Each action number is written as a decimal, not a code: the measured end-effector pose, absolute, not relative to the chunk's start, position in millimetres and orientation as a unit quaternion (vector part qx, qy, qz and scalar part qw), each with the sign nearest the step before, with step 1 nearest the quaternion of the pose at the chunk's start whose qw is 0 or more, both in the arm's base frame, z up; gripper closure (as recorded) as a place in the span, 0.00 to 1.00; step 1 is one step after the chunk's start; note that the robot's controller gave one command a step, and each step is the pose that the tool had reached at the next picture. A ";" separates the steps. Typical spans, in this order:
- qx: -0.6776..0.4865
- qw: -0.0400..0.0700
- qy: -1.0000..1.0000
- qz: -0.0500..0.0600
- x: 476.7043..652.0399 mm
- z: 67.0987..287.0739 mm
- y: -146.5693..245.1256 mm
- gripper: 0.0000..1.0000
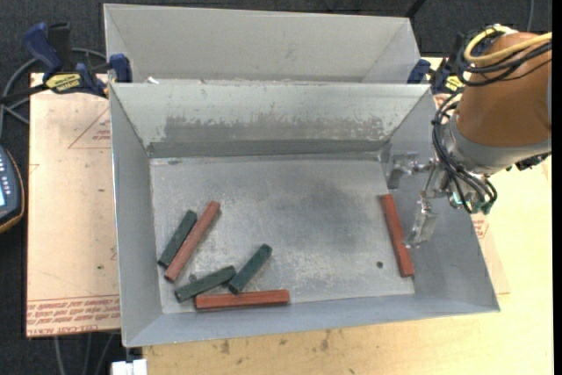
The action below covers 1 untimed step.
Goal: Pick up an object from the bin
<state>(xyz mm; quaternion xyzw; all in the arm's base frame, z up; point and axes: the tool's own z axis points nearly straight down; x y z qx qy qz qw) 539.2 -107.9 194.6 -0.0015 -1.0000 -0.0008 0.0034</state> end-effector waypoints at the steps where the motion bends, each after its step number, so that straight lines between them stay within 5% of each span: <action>1: 0.377 -0.001 -0.926 -0.006 590.0 68.6 -135.2 0.00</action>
Offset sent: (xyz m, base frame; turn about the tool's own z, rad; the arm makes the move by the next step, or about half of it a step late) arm 0.0504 -0.0338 -0.1246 -0.7790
